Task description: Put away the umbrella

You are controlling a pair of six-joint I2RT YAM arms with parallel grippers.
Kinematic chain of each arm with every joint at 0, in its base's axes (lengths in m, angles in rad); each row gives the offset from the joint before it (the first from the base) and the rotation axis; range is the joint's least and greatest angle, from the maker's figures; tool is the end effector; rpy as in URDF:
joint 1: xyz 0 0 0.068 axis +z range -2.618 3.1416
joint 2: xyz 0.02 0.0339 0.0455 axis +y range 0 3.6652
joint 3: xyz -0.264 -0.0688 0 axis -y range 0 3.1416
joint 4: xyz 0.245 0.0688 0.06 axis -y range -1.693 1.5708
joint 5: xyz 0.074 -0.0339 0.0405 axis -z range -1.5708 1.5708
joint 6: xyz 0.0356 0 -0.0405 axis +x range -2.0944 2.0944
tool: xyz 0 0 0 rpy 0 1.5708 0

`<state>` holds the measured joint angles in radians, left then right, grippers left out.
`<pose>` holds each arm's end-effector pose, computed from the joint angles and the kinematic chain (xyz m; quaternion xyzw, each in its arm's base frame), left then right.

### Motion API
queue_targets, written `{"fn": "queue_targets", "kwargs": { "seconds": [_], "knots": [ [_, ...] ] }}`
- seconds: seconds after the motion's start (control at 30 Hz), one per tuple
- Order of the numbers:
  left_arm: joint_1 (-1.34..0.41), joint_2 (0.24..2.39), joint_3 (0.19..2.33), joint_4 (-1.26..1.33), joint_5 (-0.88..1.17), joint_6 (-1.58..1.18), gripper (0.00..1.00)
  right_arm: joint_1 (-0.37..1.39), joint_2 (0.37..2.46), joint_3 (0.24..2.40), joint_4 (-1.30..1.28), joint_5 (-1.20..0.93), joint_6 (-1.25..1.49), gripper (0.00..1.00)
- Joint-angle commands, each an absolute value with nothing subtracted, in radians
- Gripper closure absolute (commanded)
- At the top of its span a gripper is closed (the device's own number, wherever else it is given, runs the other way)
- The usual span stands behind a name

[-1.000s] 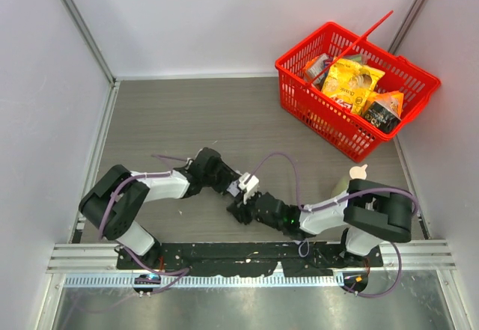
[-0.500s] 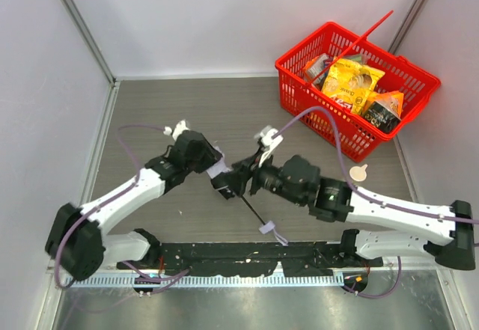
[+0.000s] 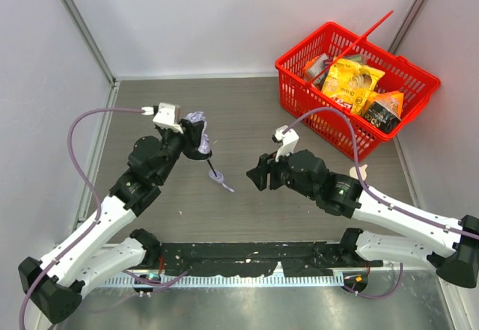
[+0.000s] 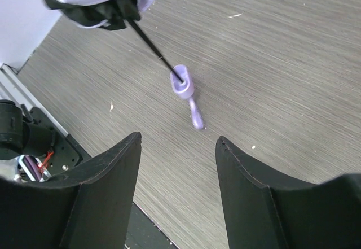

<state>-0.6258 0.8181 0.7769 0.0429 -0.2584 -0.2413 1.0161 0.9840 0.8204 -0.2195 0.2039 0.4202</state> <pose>0.1635 -0.1070 0.3562 0.0444 0.7051 -0.2122 0.6751 0.1253 0.1886 0.3119 -0.1876 0.8049 0.3028 0.4747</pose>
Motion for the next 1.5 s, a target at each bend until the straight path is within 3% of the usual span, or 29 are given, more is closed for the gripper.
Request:
{"fn": "queue_targets", "kwargs": {
  "seconds": [0.0,0.17,0.3,0.63,0.7,0.83,0.93,1.0,1.13,1.2,1.3,1.47],
  "knots": [
    [-0.646,0.871,0.749,0.308,-0.232,-0.025,1.0,1.012,0.922,0.822,-0.193,0.212,0.431,0.4],
    [-0.755,0.876,0.553,0.475,-0.317,0.025,1.0,1.014,0.902,0.79,-0.193,0.215,0.449,0.4],
    [-0.778,0.909,0.385,0.581,-0.347,-0.093,1.0,1.012,0.893,0.761,-0.187,0.218,0.46,0.4],
    [-0.839,1.224,0.149,0.926,-0.434,-0.366,1.0,1.012,0.907,0.727,-0.166,0.204,0.475,0.4],
    [-0.839,1.172,0.226,0.738,-0.46,-0.464,1.0,1.012,0.911,0.73,-0.173,0.186,0.474,0.4],
    [-0.83,1.124,0.617,-0.104,-0.554,-0.661,1.0,1.012,0.925,0.744,-0.23,0.184,0.462,0.39],
    [-0.776,1.192,0.829,-0.424,-0.42,-0.713,1.0,1.011,0.962,0.753,-0.259,0.172,0.446,0.37],
    [-0.733,1.221,0.905,-0.495,-0.245,-0.704,1.0,1.011,0.997,0.767,-0.267,0.138,0.439,0.36],
    [-0.698,1.128,0.745,-0.165,0.191,-0.632,0.99,1.003,1.046,0.796,-0.256,0.046,0.462,0.32],
    [-0.683,1.031,0.608,0.209,0.413,-0.637,0.99,0.993,1.049,0.804,-0.241,-0.048,0.471,0.31],
    [-0.678,0.921,0.47,0.513,0.541,-0.64,0.99,0.966,1.039,0.785,-0.163,-0.28,0.494,0.26],
    [-0.675,0.85,0.428,0.717,0.707,-0.698,0.99,0.956,1.019,0.74,-0.04,-0.472,0.535,0.2]
  ]
}}
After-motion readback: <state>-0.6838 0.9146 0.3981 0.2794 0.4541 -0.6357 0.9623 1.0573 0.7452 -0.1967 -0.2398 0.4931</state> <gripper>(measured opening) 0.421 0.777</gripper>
